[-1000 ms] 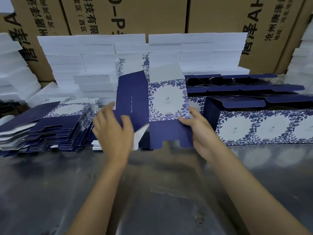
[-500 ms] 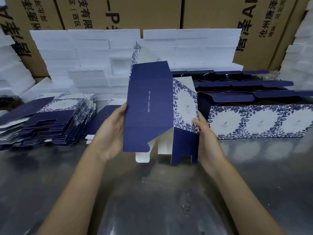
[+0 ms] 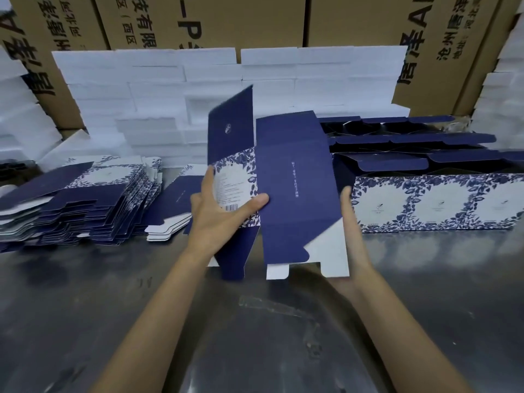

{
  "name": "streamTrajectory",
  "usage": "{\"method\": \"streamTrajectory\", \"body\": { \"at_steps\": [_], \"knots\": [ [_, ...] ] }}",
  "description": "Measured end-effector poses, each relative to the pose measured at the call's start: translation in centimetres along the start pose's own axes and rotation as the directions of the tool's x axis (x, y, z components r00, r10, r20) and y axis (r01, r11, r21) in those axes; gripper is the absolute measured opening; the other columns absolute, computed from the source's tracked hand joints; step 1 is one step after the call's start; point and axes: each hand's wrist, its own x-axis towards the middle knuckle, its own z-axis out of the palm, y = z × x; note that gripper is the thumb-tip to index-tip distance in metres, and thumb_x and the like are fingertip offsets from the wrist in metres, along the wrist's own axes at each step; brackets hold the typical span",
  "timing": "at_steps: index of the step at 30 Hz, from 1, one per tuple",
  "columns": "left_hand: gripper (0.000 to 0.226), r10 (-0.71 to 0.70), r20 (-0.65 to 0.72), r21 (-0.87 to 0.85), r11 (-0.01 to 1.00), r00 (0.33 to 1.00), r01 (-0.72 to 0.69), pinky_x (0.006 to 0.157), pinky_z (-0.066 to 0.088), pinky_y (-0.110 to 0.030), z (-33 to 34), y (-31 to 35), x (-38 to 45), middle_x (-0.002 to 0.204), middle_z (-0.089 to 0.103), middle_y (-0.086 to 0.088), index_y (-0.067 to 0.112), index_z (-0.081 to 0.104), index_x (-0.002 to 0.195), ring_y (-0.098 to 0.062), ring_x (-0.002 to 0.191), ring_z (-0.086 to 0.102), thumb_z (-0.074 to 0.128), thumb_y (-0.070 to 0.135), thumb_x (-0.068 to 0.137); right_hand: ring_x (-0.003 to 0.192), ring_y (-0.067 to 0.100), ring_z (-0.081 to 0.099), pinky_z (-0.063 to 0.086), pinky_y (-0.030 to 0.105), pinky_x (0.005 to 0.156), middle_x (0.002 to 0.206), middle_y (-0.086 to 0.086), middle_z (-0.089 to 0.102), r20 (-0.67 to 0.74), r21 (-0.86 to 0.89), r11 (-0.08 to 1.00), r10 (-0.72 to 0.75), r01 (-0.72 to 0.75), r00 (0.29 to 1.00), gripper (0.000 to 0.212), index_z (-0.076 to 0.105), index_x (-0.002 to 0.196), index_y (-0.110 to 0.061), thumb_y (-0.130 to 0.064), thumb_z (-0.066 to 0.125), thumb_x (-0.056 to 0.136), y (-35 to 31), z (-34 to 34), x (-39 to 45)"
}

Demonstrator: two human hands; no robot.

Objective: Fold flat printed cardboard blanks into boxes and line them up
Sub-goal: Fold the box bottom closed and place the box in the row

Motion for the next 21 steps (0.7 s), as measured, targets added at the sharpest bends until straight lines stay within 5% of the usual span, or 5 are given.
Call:
{"method": "streamTrajectory", "body": {
  "at_steps": [4, 6, 10, 13, 21],
  "knots": [
    [0.138, 0.141, -0.085, 0.130, 0.983, 0.986, -0.129, 0.101, 0.025, -0.026, 0.0, -0.2, -0.1, 0.123, 0.022, 0.012, 0.046, 0.001, 0.155, -0.003, 0.120, 0.027, 0.087, 0.070, 0.050, 0.110, 0.025, 0.073, 0.058, 0.042, 0.090, 0.125, 0.005, 0.074, -0.160, -0.193, 0.979, -0.102, 0.070, 0.982, 0.045, 0.070, 0.127, -0.025, -0.049, 0.068, 0.089, -0.1, -0.5, 0.5],
    [0.136, 0.150, -0.104, 0.098, 0.985, 0.983, -0.140, 0.100, 0.027, -0.026, -0.1, -0.2, 0.0, 0.128, 0.026, 0.016, 0.044, 0.001, 0.157, 0.002, 0.120, 0.029, 0.089, 0.060, 0.054, 0.104, 0.023, 0.075, 0.061, 0.037, 0.080, 0.119, 0.002, 0.076, -0.215, -0.297, 0.952, -0.141, 0.073, 0.966, 0.026, 0.072, 0.120, -0.026, -0.028, 0.069, 0.095, 0.0, -1.3, 0.7],
    [0.079, -0.023, -0.008, -0.293, 0.956, 1.000, 0.020, 0.102, 0.050, -0.037, -1.7, -0.6, 0.8, 0.127, 0.067, 0.002, 0.024, 0.050, 0.142, -0.012, 0.114, 0.065, 0.088, 0.030, 0.073, 0.107, 0.022, 0.074, 0.059, 0.039, 0.089, 0.118, -0.002, 0.076, -0.231, -0.299, 0.952, -0.137, 0.064, 0.963, 0.023, 0.071, 0.121, -0.026, -0.023, 0.065, 0.099, -0.4, -2.0, 0.5],
    [0.043, -0.024, 0.197, -0.386, 0.917, 0.980, 0.100, 0.097, 0.055, -0.042, -2.8, -1.4, 0.9, 0.113, 0.076, 0.001, 0.022, 0.069, 0.119, -0.018, 0.105, 0.072, 0.081, 0.035, 0.079, 0.108, 0.024, 0.074, 0.060, 0.040, 0.086, 0.120, 0.001, 0.076, -0.225, -0.253, 0.966, -0.108, 0.049, 0.968, 0.026, 0.071, 0.123, -0.024, -0.023, 0.067, 0.097, -0.4, -2.3, 0.5],
    [0.031, 0.095, 0.274, -0.340, 0.941, 0.957, 0.004, 0.078, 0.059, -0.022, -3.0, -1.4, 0.6, 0.115, 0.074, 0.007, 0.040, 0.071, 0.112, -0.013, 0.105, 0.072, 0.072, 0.048, 0.082, 0.113, 0.024, 0.071, 0.059, 0.044, 0.090, 0.126, 0.003, 0.073, -0.225, -0.212, 0.969, -0.179, 0.131, 0.958, 0.028, 0.066, 0.129, -0.025, -0.021, 0.057, 0.103, -0.7, -2.9, 0.9]
  ]
}}
